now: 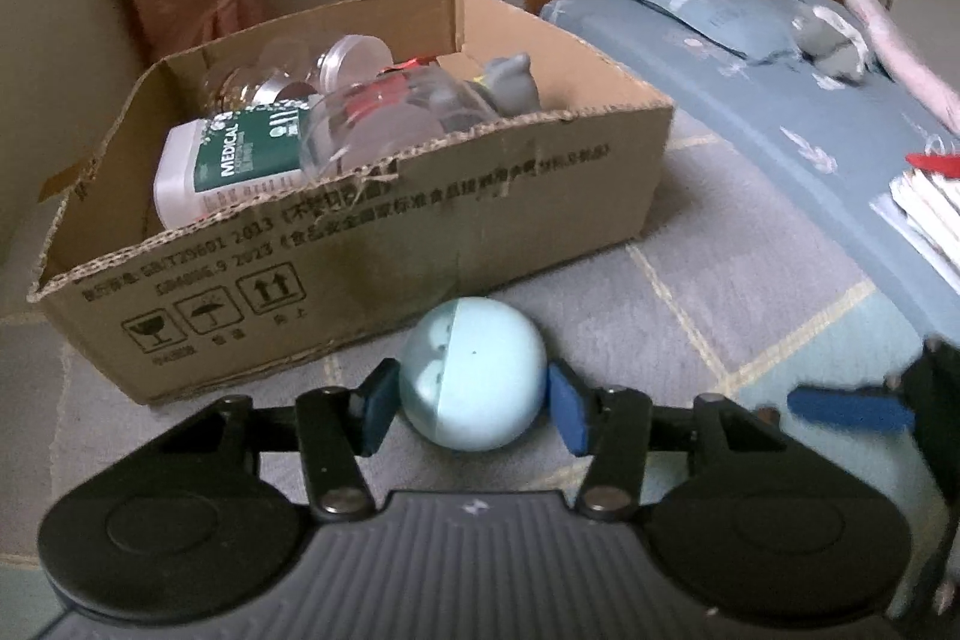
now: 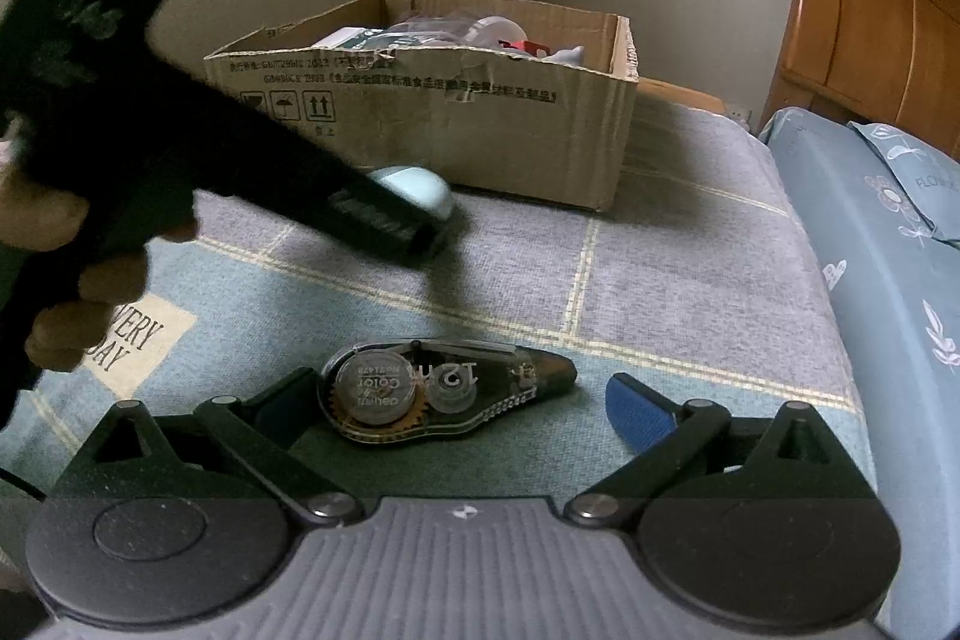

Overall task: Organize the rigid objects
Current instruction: 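Grasp the teal ball with the left tool while the right tool grasps the correction tape, then carry the teal ball and correction tape into the box and open both tools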

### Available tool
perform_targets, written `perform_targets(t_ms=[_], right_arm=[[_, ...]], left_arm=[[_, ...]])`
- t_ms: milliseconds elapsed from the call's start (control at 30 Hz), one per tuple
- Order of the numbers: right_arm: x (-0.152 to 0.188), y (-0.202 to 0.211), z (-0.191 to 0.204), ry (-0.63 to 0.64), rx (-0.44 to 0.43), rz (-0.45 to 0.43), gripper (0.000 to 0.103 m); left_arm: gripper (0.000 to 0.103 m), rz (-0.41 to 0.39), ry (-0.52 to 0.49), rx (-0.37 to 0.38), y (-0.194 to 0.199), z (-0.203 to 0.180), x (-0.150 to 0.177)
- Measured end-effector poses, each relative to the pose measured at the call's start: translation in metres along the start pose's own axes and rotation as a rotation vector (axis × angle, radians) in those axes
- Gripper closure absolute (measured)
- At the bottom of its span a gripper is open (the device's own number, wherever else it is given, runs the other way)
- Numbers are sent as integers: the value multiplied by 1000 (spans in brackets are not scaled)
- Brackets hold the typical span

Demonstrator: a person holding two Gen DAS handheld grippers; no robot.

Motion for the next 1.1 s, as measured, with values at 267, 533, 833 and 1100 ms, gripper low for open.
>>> perform_targets(t_ms=[267,533,833,1100], right_arm=[[1,-1,-3,0,1,0,0],[1,-1,-2,15,-15,8,0],[-1,-1,1,41,-48,26,3],[-3,1,-3,40,-42,42,10]], left_arm=[[50,29,-57,22,20,9,17],[46,11,-78,30,16,7,15],[36,38,-68,68,15,12,17],[51,59,-76,125,17,9,17]])
Point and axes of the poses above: each gripper's, at about its wrist camera, not at the fingertips, and y roughly against the way its jaws point, z to its left, x to its underside, the point moved 10 cm from there along -y, roughly the way its jaws point, and after that the axes turned 6 degrees about -z, right-handed, at the moved point
